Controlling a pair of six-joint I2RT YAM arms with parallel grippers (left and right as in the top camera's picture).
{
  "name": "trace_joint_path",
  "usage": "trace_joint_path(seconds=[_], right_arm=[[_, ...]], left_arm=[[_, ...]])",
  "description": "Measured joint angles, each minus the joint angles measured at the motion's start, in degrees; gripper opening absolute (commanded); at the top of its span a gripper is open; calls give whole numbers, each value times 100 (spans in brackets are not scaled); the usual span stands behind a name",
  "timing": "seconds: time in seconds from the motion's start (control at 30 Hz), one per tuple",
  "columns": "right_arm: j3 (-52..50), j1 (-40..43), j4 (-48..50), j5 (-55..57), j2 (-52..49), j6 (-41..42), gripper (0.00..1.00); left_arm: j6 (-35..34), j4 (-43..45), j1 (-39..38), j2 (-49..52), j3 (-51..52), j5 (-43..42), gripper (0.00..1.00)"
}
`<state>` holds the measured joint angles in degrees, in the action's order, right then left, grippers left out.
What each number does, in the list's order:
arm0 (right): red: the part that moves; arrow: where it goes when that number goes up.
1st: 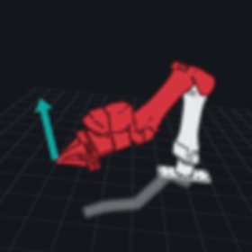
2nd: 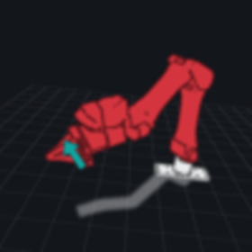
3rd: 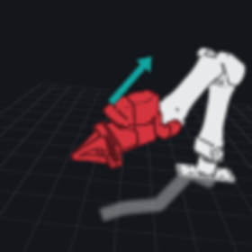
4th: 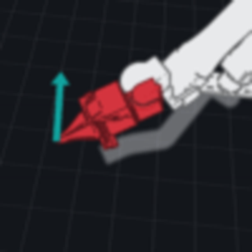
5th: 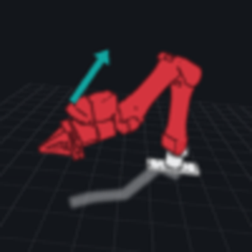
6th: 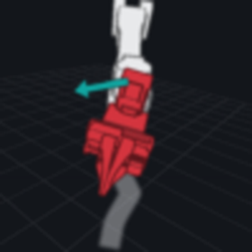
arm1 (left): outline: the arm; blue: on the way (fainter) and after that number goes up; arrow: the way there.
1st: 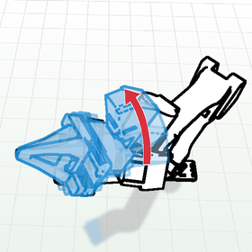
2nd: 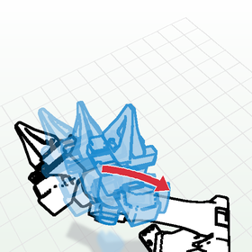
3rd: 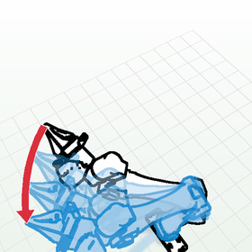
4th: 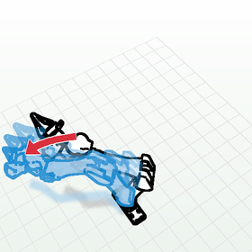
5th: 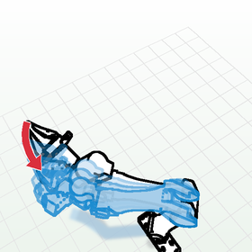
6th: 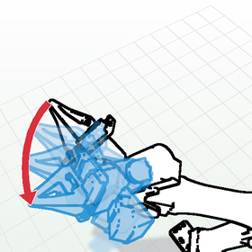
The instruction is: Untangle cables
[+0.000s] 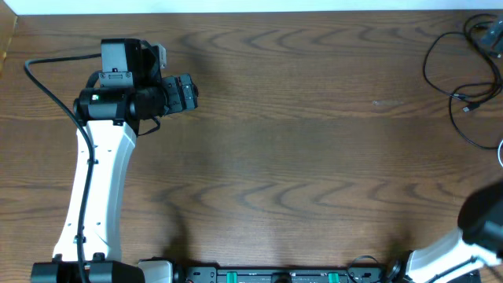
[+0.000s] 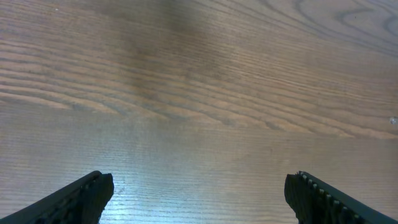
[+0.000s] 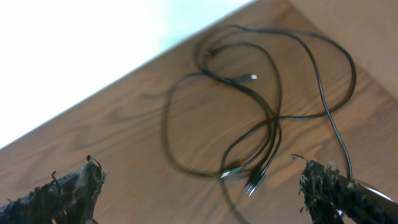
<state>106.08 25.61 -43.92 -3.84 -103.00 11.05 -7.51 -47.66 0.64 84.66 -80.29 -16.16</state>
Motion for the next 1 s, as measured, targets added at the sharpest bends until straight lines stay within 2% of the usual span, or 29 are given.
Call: trace_joint_path(seconds=[0.2, 0.37, 0.4, 0.63, 1.0], right_arm=[[17, -155, -1016, -1161, 1300, -376, 99], [35, -946, -2155, -1982, 1919, -953, 99], [33, -1318, -2450, -2094, 2076, -1058, 99], [31, -2520, -3534, -2304, 2822, -1215, 99], [31, -2763, -4463, -2181, 3049, -1279, 99]], left_arm=[[0, -2, 0, 0, 0, -2, 93], [0, 0, 0, 0, 0, 0, 93], [0, -4, 0, 0, 0, 0, 93], [0, -2, 0, 0, 0, 0, 93], [0, 0, 0, 0, 0, 0, 93]])
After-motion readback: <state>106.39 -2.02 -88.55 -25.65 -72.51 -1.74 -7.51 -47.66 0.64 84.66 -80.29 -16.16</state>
